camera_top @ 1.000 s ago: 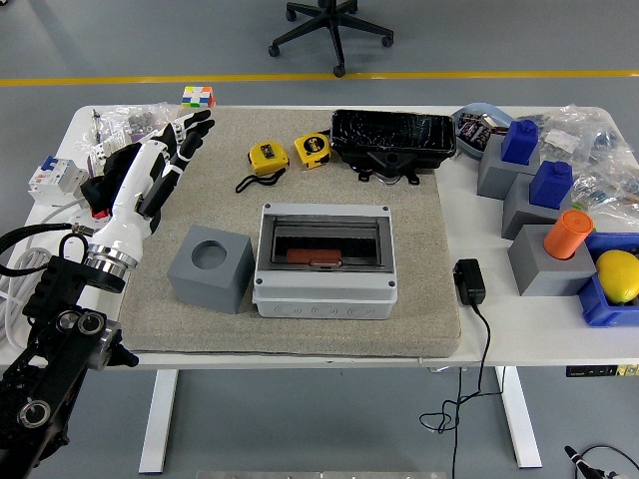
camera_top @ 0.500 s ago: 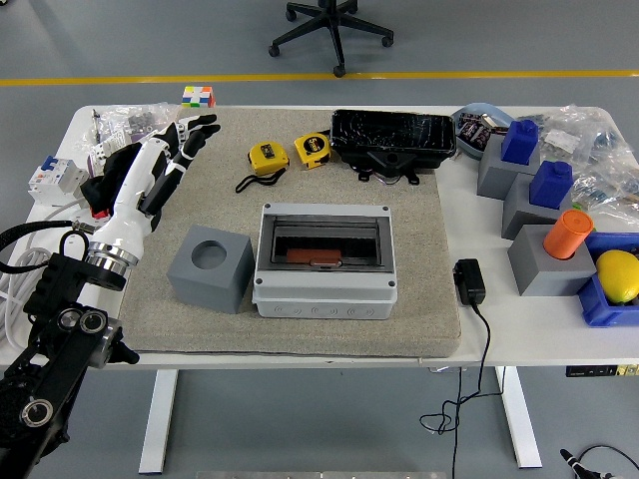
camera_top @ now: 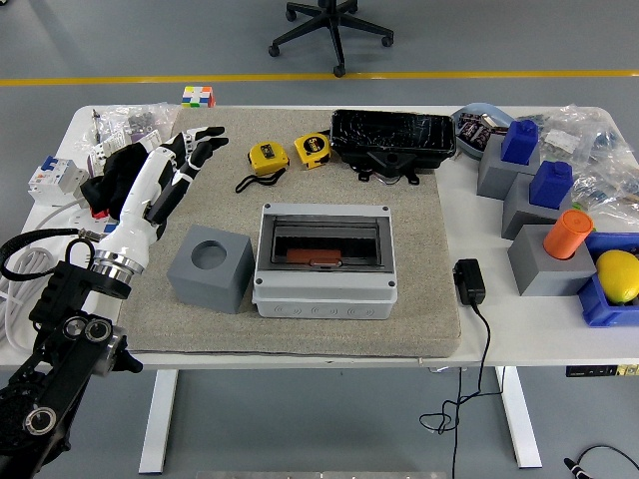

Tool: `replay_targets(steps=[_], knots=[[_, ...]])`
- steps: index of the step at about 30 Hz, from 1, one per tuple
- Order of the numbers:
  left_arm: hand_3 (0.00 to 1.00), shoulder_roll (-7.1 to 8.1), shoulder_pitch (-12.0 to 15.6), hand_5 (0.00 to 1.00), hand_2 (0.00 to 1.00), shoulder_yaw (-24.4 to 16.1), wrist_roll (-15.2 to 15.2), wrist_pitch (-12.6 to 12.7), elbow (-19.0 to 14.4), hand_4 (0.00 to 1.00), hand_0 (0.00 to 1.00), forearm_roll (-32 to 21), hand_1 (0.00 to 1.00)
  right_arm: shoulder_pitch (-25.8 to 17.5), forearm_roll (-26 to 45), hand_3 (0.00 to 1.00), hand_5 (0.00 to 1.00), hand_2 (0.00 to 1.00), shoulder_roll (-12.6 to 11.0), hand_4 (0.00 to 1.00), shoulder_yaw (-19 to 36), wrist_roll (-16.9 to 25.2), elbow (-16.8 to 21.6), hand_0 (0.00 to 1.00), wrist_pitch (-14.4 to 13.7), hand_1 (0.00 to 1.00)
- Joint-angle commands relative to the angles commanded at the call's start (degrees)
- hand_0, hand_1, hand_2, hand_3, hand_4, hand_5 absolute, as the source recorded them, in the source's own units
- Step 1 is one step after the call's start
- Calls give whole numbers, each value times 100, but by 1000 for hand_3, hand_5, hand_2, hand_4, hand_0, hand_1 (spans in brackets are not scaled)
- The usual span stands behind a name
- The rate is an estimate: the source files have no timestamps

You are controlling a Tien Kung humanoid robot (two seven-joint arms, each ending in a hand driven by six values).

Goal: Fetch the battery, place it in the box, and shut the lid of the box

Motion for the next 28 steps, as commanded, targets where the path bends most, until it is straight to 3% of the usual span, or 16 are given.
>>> replay_targets(steps=[19,24,28], knots=[[746,-72,0,998,743,187,-54,67,2,998,784,-25,794,-249,34,898,998,850,-306,998,-432,5,-16,907,-8,892],[742,-73,6,998,742,181,-59,75,-11,998,782,-19,795,-329,-555,896,998,848,-287,998,215,-69,-28,905,45,890],[742,-85,1,998,742,206,-59,73,-18,998,782,-25,795,-334,-1394,896,998,848,-234,998,1089,-225,-28,905,144,890]])
